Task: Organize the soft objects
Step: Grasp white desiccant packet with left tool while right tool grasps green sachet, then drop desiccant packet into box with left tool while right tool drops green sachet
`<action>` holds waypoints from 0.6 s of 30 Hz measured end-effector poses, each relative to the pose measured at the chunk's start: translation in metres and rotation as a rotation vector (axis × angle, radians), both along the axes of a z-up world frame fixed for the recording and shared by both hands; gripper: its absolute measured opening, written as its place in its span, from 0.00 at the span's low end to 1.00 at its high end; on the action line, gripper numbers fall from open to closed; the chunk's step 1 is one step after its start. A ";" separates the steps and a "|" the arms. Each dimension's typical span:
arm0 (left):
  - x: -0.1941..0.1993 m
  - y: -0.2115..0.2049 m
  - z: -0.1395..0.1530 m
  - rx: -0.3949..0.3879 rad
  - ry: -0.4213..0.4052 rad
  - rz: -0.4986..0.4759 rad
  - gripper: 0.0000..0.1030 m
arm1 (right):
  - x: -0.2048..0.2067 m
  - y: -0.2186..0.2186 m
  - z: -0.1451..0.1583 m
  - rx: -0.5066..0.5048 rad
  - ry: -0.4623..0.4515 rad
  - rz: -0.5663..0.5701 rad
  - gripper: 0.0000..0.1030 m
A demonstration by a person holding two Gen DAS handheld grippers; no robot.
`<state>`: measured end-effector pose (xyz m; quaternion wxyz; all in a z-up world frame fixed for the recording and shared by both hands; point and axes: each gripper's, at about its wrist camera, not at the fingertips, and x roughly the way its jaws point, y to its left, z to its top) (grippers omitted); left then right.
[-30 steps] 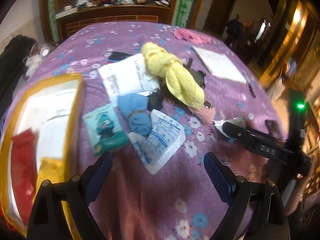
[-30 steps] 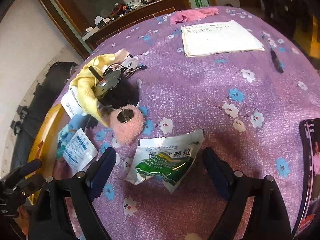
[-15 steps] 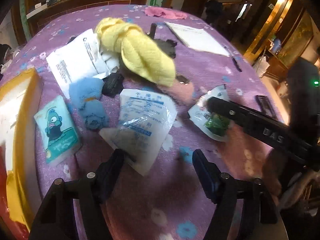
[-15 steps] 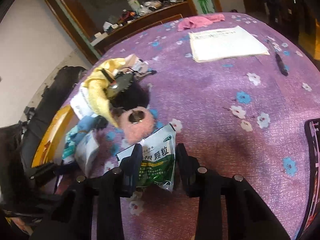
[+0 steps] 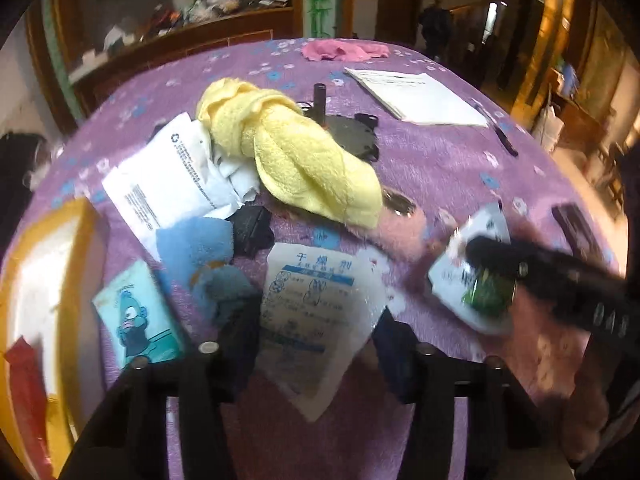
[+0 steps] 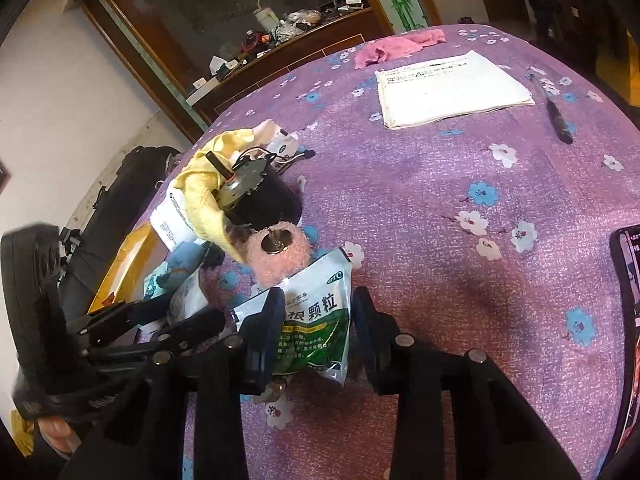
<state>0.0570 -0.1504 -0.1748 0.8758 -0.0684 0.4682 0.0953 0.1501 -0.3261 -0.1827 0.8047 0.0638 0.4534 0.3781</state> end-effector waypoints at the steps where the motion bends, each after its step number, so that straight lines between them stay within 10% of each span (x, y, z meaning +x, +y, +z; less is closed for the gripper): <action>1: -0.004 0.002 0.002 -0.018 0.007 0.001 0.37 | -0.001 -0.001 0.001 0.006 -0.005 0.001 0.33; 10: -0.072 0.012 0.035 -0.288 -0.074 0.037 0.33 | -0.016 0.004 0.010 -0.011 -0.073 0.035 0.33; 18: -0.157 0.073 0.093 -0.296 -0.234 0.218 0.33 | -0.073 0.056 0.048 0.079 -0.037 0.225 0.33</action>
